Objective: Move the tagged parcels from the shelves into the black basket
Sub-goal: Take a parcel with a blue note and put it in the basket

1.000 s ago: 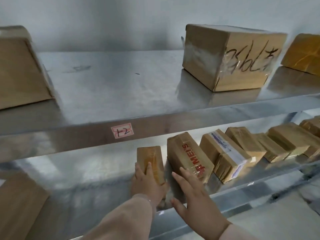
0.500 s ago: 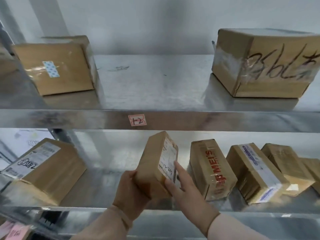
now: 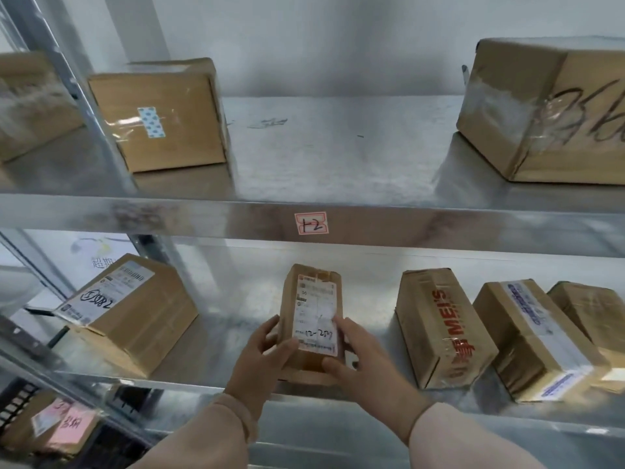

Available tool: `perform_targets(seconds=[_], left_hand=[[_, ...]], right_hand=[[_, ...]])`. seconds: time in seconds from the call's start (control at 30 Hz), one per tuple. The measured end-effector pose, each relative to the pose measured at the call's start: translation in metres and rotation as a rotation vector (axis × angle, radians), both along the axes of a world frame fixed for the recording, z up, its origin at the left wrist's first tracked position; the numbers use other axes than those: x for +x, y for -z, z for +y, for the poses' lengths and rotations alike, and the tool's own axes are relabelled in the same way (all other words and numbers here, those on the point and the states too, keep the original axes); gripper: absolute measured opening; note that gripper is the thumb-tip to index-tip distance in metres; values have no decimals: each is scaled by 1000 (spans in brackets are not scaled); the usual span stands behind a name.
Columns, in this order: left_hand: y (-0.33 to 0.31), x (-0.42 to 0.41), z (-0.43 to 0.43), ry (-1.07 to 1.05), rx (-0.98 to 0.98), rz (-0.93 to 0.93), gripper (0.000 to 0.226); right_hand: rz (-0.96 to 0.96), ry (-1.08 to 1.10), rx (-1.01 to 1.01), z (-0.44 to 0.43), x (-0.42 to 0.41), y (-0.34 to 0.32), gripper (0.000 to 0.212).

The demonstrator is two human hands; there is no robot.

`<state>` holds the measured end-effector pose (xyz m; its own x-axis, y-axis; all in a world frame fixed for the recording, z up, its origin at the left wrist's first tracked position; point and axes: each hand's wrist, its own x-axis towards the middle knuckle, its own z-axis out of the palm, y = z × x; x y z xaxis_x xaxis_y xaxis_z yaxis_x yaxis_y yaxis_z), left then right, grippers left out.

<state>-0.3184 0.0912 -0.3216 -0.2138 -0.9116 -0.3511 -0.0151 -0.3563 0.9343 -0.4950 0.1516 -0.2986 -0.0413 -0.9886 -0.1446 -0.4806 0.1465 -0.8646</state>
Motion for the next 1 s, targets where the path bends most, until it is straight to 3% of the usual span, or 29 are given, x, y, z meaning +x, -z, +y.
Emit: perform_targets(seconds=[0.1, 0.23, 0.37, 0.47, 0.57, 0.7, 0.8, 0.93, 1.0], left_hand=[[8, 14, -14, -76, 49, -84, 43], [43, 33, -43, -64, 68, -229, 44], [17, 16, -34, -37, -6, -387, 25], [2, -1, -34, -64, -262, -580, 15], [-5, -26, -41, 0, -532, -772, 39], [-14, -84, -18, 250, -619, -654, 61], [-17, -122, 4, 394, -502, -450, 55], [-20, -150, 12, 404, -343, -267, 17], [-21, -149, 9, 355, -209, -180, 36]], right_hand=[[174, 21, -35, 3, -10, -5, 65], [259, 125, -265, 9, -32, -15, 55], [429, 362, -363, 15, -69, -26, 51], [494, 494, -249, 21, -102, -28, 56], [511, 546, -60, 27, -123, -21, 66], [484, 532, 116, 32, -132, -7, 73], [387, 451, 9, 36, -126, -6, 70], [333, 267, -186, 43, -107, -4, 75], [289, 208, -211, 47, -101, 4, 73]])
